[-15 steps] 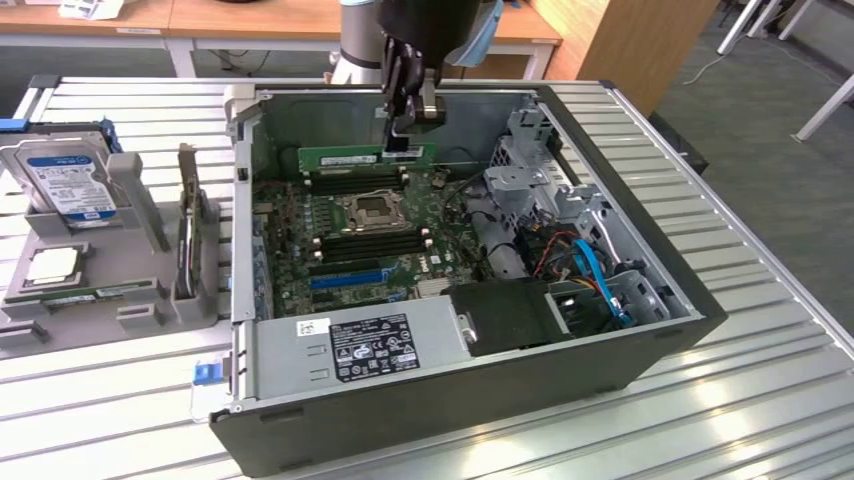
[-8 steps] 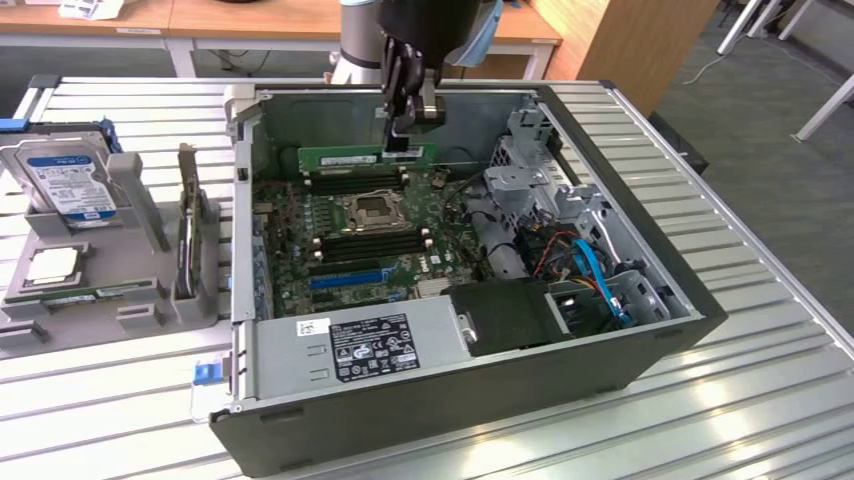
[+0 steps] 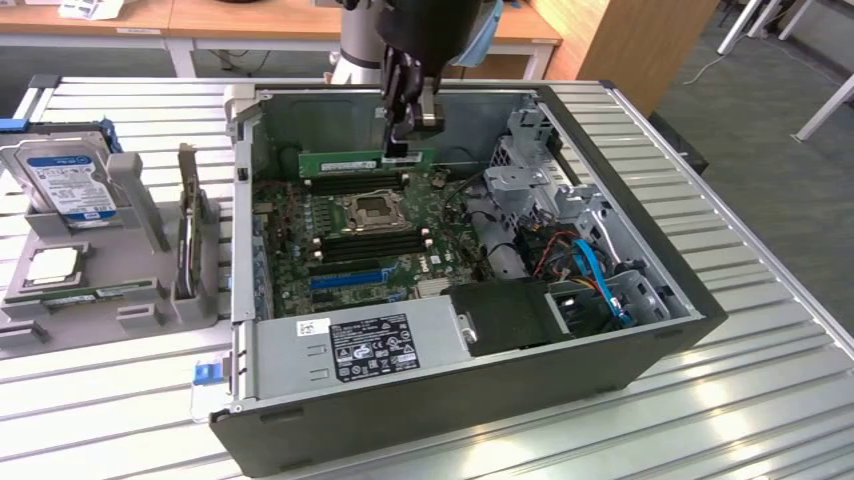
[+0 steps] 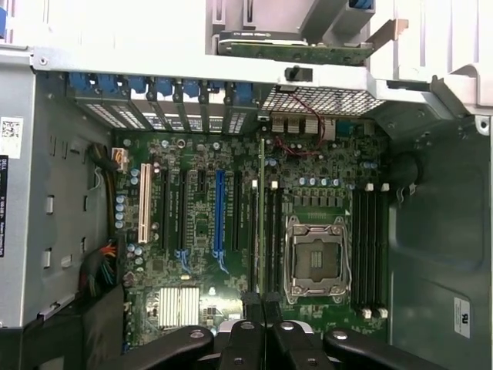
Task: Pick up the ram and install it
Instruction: 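Pick up the ram and move it above insertion slot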
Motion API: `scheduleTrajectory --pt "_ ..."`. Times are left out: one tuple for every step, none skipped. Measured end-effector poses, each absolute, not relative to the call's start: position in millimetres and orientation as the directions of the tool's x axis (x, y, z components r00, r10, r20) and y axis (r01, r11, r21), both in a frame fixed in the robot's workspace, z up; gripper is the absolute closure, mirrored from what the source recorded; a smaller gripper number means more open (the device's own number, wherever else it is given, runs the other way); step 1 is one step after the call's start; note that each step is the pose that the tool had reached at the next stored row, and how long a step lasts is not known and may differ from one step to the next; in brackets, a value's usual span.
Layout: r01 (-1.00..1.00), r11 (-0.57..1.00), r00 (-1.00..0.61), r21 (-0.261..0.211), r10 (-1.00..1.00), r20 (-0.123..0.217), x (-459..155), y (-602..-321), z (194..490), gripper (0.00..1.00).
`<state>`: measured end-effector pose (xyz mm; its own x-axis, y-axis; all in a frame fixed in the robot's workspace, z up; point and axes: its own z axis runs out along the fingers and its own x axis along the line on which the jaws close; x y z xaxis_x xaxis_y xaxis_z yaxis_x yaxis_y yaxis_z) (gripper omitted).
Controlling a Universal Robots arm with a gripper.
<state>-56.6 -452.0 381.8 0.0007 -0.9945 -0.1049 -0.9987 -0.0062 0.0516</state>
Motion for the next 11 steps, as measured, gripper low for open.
scheduleTrajectory --pt "-0.999 -0.006 0.001 0.051 -0.994 -0.105 -57 -452 380 0.89" --pt "-0.999 -0.006 0.001 0.051 -0.994 -0.105 -57 -452 379 0.89" --pt "-0.999 -0.006 0.001 0.050 -0.994 -0.105 -57 -452 378 0.89" --pt "-0.999 -0.006 0.001 0.049 -0.994 -0.105 -57 -452 376 0.89" --pt "-0.999 -0.006 0.001 0.049 -0.994 -0.105 -57 -452 375 0.89" --pt "-0.999 -0.006 0.001 0.048 -0.994 -0.105 -57 -452 373 0.89" --pt "-0.999 -0.006 0.001 0.047 -0.994 -0.105 -57 -452 372 0.89" --pt "-0.999 -0.006 0.001 0.046 -0.994 -0.105 -57 -452 371 0.89" --pt "-0.999 -0.006 0.001 0.045 -0.994 -0.105 -57 -452 369 0.89" --pt "-0.999 -0.006 0.001 0.044 -0.994 -0.105 -57 -452 368 0.89" --pt "-0.999 -0.006 0.002 0.043 -0.994 -0.105 -57 -452 367 0.89"
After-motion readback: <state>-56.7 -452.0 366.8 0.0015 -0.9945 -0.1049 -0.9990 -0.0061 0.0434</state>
